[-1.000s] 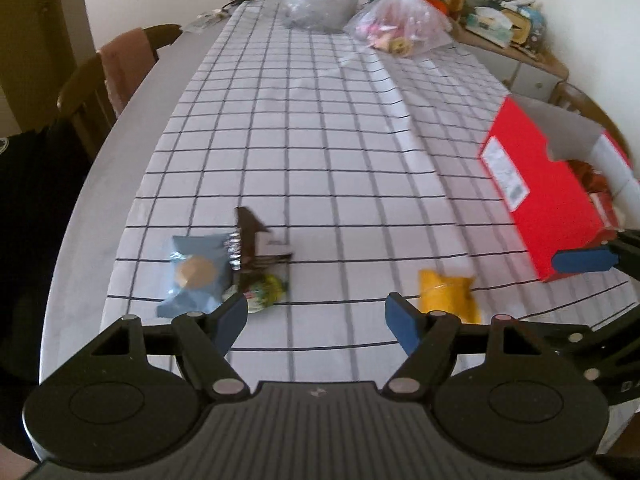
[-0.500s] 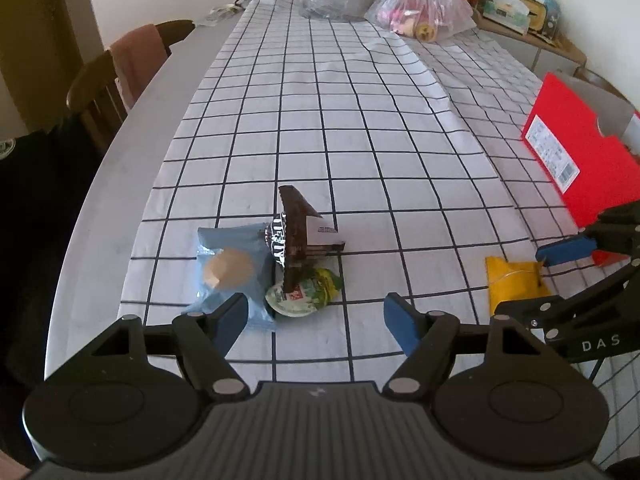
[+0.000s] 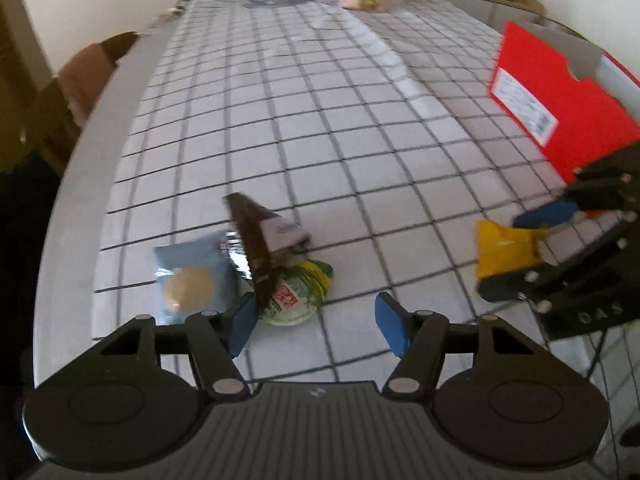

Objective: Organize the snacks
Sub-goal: 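Move both tools back toward the yellow candy and green drink pouch, then grasp the green drink pouch with the left tool while the right tool grasps the yellow candy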

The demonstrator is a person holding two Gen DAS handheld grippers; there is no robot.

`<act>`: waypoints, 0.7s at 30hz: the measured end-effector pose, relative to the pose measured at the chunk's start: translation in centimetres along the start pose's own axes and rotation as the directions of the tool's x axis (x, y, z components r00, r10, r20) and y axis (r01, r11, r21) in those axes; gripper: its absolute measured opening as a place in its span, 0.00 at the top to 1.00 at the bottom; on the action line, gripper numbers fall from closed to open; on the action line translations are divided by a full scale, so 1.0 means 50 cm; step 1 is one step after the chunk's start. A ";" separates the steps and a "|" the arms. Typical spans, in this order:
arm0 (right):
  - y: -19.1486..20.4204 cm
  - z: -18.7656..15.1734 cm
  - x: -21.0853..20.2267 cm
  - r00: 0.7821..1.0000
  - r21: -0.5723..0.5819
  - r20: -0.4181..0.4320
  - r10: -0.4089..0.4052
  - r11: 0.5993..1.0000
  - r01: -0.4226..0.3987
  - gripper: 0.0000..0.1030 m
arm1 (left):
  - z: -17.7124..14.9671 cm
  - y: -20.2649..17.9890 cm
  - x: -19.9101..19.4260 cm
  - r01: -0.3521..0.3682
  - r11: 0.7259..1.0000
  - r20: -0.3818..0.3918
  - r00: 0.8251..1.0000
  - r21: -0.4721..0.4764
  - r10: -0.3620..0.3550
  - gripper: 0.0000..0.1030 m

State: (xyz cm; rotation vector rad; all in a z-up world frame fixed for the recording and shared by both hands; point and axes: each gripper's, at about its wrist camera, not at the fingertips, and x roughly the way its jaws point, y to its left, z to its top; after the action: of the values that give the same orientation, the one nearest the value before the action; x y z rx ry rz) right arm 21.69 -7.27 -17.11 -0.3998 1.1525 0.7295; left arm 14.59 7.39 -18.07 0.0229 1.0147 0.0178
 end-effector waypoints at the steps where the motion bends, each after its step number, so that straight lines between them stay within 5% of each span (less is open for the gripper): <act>1: 0.000 -0.001 -0.001 1.000 0.005 0.002 0.001 1.000 -0.001 0.43 | 0.001 -0.001 0.001 0.006 1.000 -0.002 1.000 0.003 -0.006 0.37; 6: 0.000 -0.004 -0.006 1.000 0.027 0.014 0.003 1.000 -0.003 0.46 | 0.012 0.014 0.019 0.000 1.000 -0.019 1.000 -0.022 -0.001 0.39; 14: -0.002 -0.014 -0.022 0.999 0.054 0.049 0.003 0.999 -0.006 0.59 | 0.010 0.014 0.020 0.018 0.999 -0.029 0.999 -0.040 -0.019 0.66; 21: 0.000 -0.026 -0.042 0.997 0.078 0.081 0.011 0.997 -0.017 0.66 | 0.003 0.019 0.008 0.033 0.995 -0.038 0.999 -0.093 -0.037 0.70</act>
State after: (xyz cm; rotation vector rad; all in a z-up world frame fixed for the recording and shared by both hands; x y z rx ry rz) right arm 20.39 -8.75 -15.66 -0.2938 1.1049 0.7042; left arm 14.92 8.35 -18.30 -0.0799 1.0533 0.0334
